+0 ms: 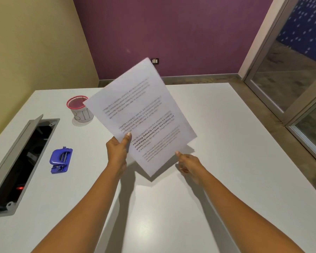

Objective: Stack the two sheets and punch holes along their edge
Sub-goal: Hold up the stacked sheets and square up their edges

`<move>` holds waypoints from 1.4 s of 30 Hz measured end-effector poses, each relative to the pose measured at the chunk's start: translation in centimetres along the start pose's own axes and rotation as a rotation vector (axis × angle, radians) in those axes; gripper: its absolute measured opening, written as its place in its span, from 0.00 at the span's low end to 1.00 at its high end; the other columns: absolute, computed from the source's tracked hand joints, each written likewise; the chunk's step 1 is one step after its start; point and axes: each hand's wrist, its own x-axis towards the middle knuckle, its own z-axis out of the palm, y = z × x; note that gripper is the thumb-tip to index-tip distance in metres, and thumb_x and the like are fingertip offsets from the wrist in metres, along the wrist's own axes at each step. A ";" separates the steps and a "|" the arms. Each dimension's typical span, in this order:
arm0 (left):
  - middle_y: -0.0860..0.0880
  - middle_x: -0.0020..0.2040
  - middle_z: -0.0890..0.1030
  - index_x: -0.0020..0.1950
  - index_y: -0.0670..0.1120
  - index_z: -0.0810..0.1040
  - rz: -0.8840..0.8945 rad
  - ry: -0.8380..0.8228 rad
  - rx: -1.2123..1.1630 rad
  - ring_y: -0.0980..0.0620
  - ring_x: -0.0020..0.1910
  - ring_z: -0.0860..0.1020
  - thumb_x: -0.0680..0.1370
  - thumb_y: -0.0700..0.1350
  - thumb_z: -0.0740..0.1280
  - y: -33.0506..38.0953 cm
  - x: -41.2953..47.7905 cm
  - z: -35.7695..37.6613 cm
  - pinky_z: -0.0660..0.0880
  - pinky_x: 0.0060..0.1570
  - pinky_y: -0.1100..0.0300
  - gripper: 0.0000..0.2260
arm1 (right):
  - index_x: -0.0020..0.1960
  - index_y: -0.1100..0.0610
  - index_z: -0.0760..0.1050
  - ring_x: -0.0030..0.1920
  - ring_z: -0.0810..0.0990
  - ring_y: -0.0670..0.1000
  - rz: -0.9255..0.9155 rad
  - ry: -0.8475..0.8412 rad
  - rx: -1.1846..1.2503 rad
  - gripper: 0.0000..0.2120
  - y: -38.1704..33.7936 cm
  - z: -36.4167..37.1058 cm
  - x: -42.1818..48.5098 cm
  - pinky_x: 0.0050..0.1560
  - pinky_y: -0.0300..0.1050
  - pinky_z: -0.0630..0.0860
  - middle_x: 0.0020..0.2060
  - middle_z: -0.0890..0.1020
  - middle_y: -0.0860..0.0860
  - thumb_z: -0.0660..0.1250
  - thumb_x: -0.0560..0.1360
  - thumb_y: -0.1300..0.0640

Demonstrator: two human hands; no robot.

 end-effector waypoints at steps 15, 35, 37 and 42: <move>0.46 0.43 0.81 0.55 0.40 0.76 -0.292 0.150 -0.233 0.51 0.38 0.81 0.71 0.32 0.69 -0.8 -0.5 -2.8 0.80 0.32 0.63 0.13 | 0.59 0.63 0.74 0.36 0.77 0.50 -0.082 0.085 0.187 0.13 -2.3 -0.5 0.7 0.31 0.37 0.75 0.44 0.80 0.57 0.62 0.75 0.69; 0.44 0.22 0.74 0.32 0.39 0.71 -0.536 -0.039 0.568 0.46 0.30 0.69 0.70 0.28 0.69 -2.3 3.0 -5.8 0.68 0.37 0.58 0.11 | 0.57 0.63 0.76 0.55 0.79 0.61 -0.125 0.422 -0.354 0.15 -4.1 -3.7 2.1 0.58 0.51 0.77 0.57 0.79 0.60 0.66 0.71 0.69; 0.43 0.35 0.78 0.44 0.39 0.76 -0.427 -0.050 0.495 0.46 0.32 0.74 0.70 0.29 0.69 -1.8 2.7 -5.1 0.73 0.31 0.65 0.07 | 0.57 0.61 0.77 0.52 0.79 0.58 -0.175 0.483 -0.350 0.14 -4.5 -3.2 1.9 0.52 0.41 0.74 0.55 0.80 0.58 0.66 0.72 0.68; 0.44 0.48 0.81 0.51 0.42 0.77 -0.154 -0.026 0.291 0.47 0.42 0.79 0.73 0.33 0.67 -0.4 2.5 -4.1 0.76 0.40 0.59 0.08 | 0.51 0.61 0.77 0.41 0.76 0.50 -0.513 0.504 -0.158 0.07 -5.6 -2.6 1.0 0.46 0.38 0.71 0.40 0.78 0.52 0.66 0.74 0.65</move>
